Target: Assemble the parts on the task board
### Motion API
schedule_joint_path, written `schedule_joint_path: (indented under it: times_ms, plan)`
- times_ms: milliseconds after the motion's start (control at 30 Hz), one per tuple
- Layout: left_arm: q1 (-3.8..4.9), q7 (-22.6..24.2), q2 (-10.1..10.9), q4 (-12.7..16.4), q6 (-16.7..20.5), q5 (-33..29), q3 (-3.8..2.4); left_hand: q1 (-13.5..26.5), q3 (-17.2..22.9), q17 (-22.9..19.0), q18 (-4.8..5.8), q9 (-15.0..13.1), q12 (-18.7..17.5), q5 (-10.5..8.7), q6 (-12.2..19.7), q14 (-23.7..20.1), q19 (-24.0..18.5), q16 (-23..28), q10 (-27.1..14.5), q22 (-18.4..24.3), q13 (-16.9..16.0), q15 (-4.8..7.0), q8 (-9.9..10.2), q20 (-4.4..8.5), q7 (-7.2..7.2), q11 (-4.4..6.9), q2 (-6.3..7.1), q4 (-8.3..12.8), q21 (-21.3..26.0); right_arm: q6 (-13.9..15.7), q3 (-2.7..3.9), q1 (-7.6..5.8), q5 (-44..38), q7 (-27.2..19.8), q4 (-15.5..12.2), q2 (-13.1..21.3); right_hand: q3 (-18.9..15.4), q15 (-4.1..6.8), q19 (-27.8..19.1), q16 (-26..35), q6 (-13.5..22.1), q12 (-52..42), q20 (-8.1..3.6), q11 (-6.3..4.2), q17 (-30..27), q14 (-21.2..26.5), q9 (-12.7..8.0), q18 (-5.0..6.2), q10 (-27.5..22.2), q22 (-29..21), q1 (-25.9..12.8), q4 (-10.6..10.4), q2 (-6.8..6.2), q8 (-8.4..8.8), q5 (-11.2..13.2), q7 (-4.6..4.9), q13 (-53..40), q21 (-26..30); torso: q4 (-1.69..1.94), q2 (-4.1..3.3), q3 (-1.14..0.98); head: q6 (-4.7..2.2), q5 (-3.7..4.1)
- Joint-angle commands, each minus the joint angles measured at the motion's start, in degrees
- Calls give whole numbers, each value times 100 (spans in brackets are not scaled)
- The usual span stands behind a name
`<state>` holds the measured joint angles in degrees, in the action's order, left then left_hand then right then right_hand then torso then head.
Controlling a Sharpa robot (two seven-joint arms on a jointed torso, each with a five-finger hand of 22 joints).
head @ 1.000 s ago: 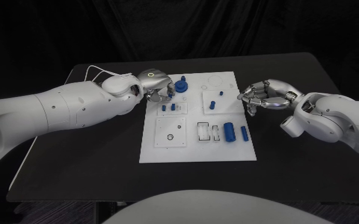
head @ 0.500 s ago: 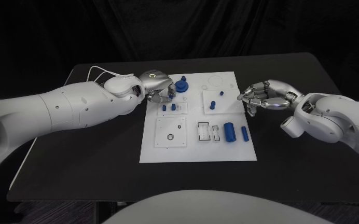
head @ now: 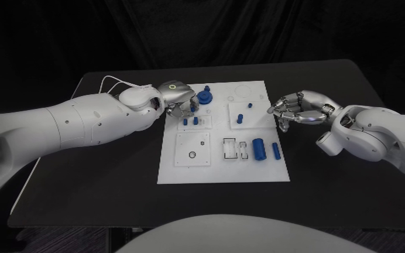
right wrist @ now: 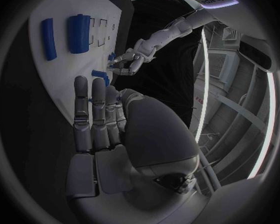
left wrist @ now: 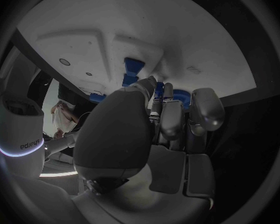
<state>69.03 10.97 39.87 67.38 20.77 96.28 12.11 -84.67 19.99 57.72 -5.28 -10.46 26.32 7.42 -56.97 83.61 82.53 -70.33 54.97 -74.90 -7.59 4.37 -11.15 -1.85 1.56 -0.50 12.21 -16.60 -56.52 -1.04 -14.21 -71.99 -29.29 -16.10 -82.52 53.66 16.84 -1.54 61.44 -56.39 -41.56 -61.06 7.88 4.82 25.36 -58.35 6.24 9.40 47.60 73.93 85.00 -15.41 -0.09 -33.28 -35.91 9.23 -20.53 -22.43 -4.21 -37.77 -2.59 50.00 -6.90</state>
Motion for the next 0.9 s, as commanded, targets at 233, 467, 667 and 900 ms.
schedule_joint_path:
  times_ms: [233, 467, 667, 900]
  plan:
    - [-17, -211, -6, -37, -180, -1, -2, 154, -498, -335, -135, 128, 1, -84, 553, -241, -191, 202, -753, -479, -25, -94, 203, -87, -153, -129, 17, 7, 519, -78, 3, 30, -12, 89, -5, 4, 25, -3, -14, 30, 20, 34, -22, 21, -5, 3, -9, 102, 15, -1, 41, -23, 30, -3, 34, 9, 10, -18, -2, 2, -5, 0, -17]
    - [-20, -466, 53, -60, 413, -1, -2, 89, -997, -299, -140, 167, 262, 9, 776, -255, -175, 127, -1026, -499, -113, -80, 218, -84, -234, -101, 7, 7, 579, -133, 3, 35, -12, 134, 1, 24, 26, -4, -17, 33, 23, 36, -22, 24, -8, 6, -10, 102, 12, -2, 50, -20, 28, -2, 38, 12, 11, -17, 1, 7, 1, 0, -22]
    - [-21, -522, 135, -106, 580, -1, -2, 69, -1073, -480, -160, 168, 367, 2, 799, -328, -212, 237, -1048, -472, -143, -80, 196, -85, -237, -93, -73, -2, 722, -155, 3, 35, -12, 161, 0, 39, 26, -5, -18, 33, 21, 36, -22, 24, -9, 6, -9, 102, 11, -2, 50, -20, 27, -3, 39, 12, 11, -16, -3, 8, 1, 0, -22]
    - [-21, -431, 333, -91, 806, -1, -2, 5, -1188, -1129, -204, 141, 544, 6, 694, -647, -378, 701, -1128, -392, -177, -85, 61, -95, -268, -44, -147, 3, 1105, -58, 3, 34, -12, 155, 3, 60, 21, -6, -20, 34, 9, 37, -21, 26, -10, 8, -7, 101, 9, -3, 51, -20, 19, -10, 42, 13, 12, -15, 1, 8, 4, 0, -36]
